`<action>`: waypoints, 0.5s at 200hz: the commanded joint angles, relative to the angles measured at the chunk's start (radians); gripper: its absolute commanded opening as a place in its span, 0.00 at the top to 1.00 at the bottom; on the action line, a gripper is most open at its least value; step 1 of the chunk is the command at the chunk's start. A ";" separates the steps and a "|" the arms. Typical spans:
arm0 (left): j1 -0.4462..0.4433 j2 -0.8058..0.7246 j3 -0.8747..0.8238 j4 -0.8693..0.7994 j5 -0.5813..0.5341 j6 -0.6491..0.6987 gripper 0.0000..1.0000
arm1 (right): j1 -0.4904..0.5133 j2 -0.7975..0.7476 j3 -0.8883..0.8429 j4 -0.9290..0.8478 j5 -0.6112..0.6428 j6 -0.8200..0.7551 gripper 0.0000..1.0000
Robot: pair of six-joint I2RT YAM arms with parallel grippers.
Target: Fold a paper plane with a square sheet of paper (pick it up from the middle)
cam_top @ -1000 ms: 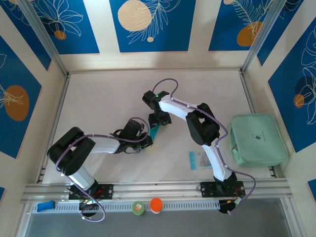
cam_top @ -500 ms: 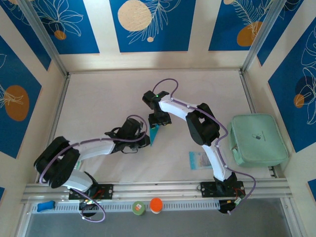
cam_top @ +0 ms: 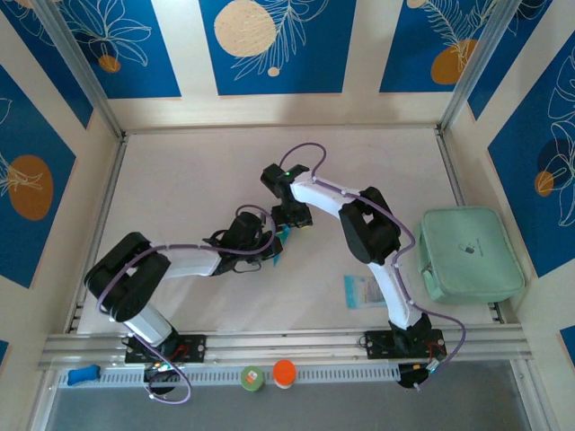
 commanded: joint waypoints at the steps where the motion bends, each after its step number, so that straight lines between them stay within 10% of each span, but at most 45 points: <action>1: 0.010 0.022 -0.005 0.080 -0.020 -0.027 0.89 | -0.017 0.142 -0.089 0.009 -0.020 0.009 0.33; 100: 0.025 0.077 -0.034 0.061 -0.009 -0.034 0.90 | -0.089 -0.089 -0.082 0.086 -0.282 -0.072 0.34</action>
